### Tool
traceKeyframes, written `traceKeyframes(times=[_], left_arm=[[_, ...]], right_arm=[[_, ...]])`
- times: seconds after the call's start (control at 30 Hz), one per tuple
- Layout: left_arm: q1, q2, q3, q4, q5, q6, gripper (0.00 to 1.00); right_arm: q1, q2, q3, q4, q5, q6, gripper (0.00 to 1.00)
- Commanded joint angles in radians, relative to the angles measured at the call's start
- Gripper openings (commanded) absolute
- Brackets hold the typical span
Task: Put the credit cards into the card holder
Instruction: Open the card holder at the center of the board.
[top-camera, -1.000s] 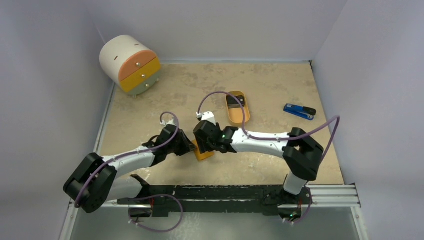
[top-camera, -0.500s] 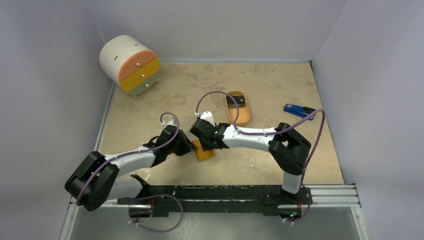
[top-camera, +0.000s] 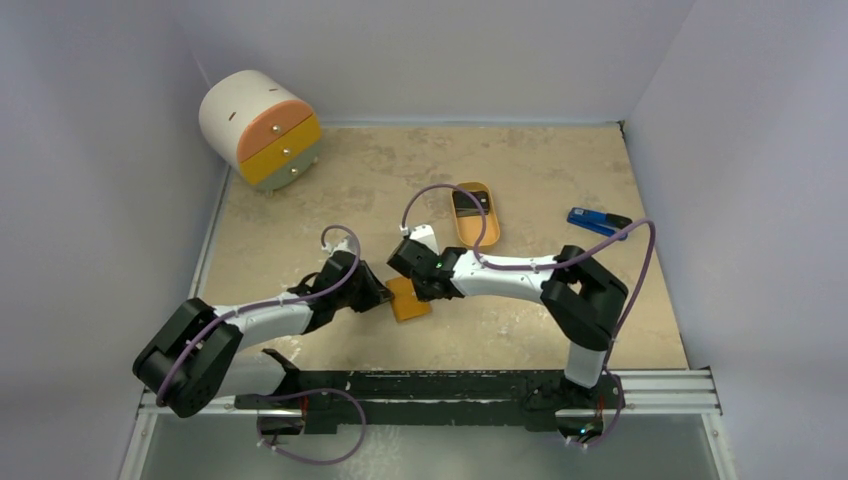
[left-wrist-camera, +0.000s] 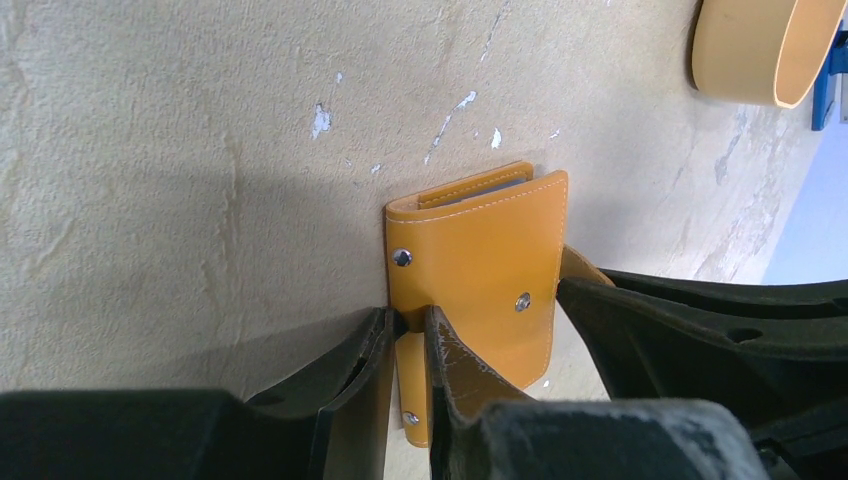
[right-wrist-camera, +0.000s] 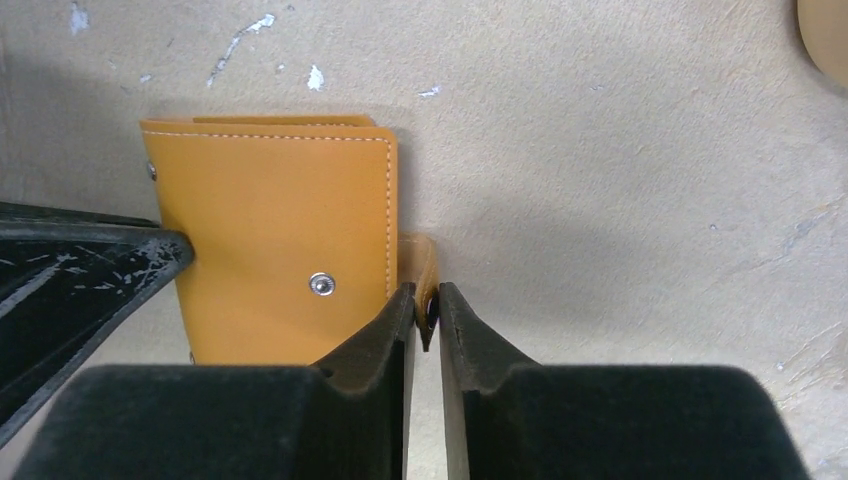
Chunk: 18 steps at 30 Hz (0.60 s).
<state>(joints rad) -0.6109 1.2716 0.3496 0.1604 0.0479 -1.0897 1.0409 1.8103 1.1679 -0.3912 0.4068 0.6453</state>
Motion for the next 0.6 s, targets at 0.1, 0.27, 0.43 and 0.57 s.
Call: traceKeyframes(times=[0.1,0.27,0.43,0.57], left_arm=[[0.001,-0.010,-0.003,-0.023,-0.011,-0.003,0.17],[0.001,-0.060,0.036,-0.064,0.000,0.023,0.35],[0.001,-0.074,0.052,-0.040,0.043,0.045,0.60],[0.000,-0.076,0.033,0.045,0.089,0.015,0.69]], right_arm=[[-0.008,-0.078,-0.022,-0.019,0.031,0.030,0.00],[-0.008,-0.208,-0.062,-0.046,0.048,0.032,0.00],[-0.008,-0.329,-0.131,-0.032,-0.015,0.002,0.00],[-0.007,-0.396,-0.177,0.012,-0.077,0.004,0.00]])
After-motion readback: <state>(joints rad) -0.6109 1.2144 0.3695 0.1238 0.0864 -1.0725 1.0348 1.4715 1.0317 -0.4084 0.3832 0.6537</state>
